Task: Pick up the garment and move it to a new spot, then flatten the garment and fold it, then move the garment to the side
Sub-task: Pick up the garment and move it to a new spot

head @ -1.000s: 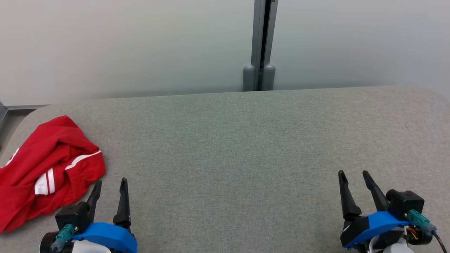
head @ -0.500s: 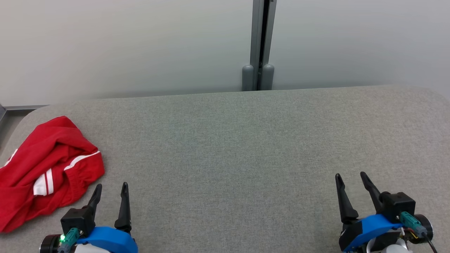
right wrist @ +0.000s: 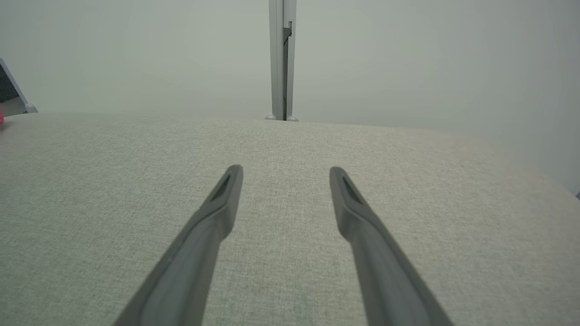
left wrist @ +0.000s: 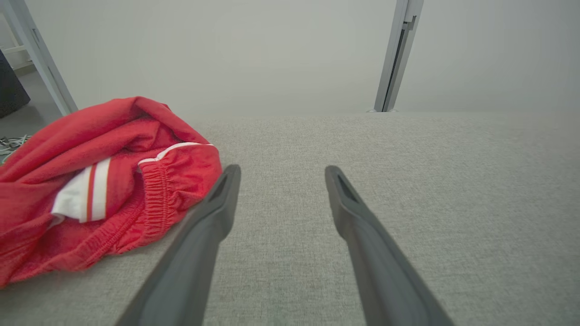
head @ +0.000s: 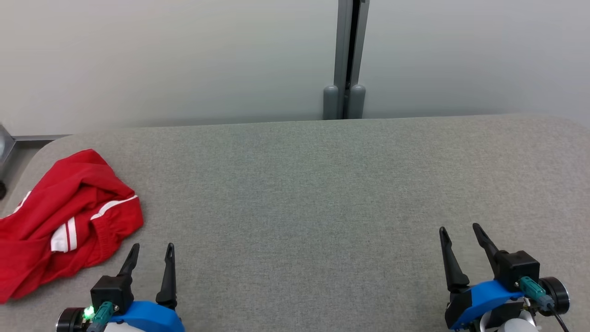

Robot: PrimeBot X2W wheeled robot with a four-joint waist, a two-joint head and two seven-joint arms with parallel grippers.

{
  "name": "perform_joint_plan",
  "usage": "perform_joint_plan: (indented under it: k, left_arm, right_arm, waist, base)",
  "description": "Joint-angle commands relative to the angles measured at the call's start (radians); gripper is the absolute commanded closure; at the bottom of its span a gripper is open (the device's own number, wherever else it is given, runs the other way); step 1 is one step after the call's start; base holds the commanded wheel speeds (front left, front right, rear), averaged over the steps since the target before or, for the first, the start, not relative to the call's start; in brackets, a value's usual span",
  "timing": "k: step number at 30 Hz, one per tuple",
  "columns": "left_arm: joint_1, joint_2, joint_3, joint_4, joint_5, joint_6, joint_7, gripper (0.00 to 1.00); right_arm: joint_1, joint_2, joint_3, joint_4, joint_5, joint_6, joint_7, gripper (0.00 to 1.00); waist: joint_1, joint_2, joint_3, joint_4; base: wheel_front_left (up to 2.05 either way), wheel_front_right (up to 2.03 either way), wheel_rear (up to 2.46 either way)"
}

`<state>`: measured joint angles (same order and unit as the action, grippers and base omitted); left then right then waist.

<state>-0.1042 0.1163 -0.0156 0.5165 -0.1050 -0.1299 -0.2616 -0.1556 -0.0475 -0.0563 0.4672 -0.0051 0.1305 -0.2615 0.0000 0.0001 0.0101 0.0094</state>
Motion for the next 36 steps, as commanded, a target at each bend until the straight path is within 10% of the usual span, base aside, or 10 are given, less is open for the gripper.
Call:
perform_joint_plan:
  k: [1, 23, 36]
  left_arm:
    - [-0.008, -0.003, 0.003, 0.001, -0.006, -0.001, -0.005, 0.0]
    - [-0.011, 0.02, 0.12, 0.031, -0.05, -0.001, -0.005, 0.0]
    - [-0.069, 0.028, 0.124, 0.038, -0.12, -0.001, -0.005, 0.0]
  right_arm:
    - [0.007, -0.005, 0.005, 0.0, 0.008, 0.0, -0.005, 0.0]
    - [-0.081, -0.005, 0.137, 0.024, 0.043, 0.0, -0.005, 0.0]
    - [-0.121, -0.005, 0.187, 0.009, 0.035, 0.0, -0.005, 0.0]
  waist:
    - [0.0, -0.0001, 0.004, 0.017]
    - [0.0, -0.0001, 0.081, 0.376]
    - [0.0, -0.0001, 0.143, 0.383]
  base:
    - [0.0, 0.0, 0.0]
    - [0.0, 0.0, 0.0]
    - [0.0, 0.0, 0.0]
